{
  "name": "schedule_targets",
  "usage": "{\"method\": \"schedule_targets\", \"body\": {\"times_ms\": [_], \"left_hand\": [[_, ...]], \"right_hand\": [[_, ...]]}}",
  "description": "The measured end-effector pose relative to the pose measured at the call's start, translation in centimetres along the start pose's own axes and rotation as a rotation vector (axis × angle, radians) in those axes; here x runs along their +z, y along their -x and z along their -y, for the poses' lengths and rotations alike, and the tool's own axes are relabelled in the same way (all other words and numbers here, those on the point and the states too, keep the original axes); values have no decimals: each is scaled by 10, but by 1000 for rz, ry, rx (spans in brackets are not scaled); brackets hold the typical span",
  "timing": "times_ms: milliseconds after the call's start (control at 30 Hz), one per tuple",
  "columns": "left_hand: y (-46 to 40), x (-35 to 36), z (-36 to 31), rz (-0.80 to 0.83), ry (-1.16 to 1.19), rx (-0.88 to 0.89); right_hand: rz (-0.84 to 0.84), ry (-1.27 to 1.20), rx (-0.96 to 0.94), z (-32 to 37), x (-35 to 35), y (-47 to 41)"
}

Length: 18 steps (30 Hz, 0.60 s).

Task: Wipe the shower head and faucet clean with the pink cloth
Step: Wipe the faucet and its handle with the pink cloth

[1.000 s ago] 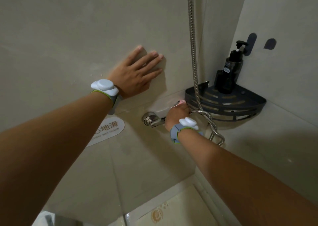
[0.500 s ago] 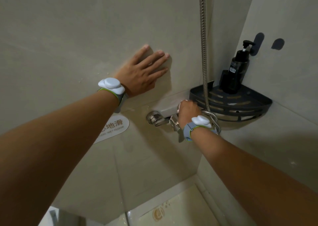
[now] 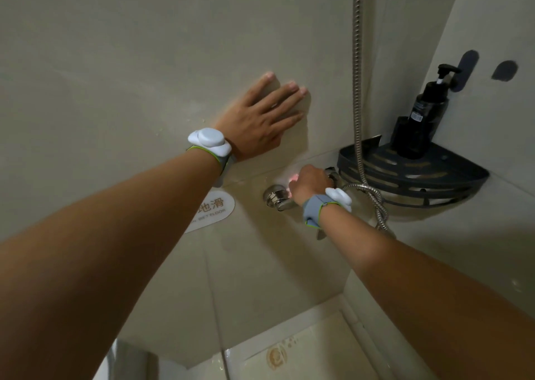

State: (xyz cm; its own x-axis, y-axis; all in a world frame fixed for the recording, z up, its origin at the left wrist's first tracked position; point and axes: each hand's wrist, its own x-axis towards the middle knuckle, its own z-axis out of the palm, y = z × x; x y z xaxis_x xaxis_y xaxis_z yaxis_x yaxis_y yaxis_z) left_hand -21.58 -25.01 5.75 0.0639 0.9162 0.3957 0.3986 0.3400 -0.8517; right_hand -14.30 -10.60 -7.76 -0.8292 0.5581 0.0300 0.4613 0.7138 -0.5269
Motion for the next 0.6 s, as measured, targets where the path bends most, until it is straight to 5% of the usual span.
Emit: {"method": "schedule_targets", "body": {"times_ms": [133,400,600], "left_hand": [[0,-2,-1,8,9,0],[1,-2,-1,27,21,-15],[-2,-4,-2,29,18,-5]], "right_hand": [[-120,-132,-12,3,2,18],[-147,13,-348,5,3,50],[-232,105,-355,-3,34,90]]}}
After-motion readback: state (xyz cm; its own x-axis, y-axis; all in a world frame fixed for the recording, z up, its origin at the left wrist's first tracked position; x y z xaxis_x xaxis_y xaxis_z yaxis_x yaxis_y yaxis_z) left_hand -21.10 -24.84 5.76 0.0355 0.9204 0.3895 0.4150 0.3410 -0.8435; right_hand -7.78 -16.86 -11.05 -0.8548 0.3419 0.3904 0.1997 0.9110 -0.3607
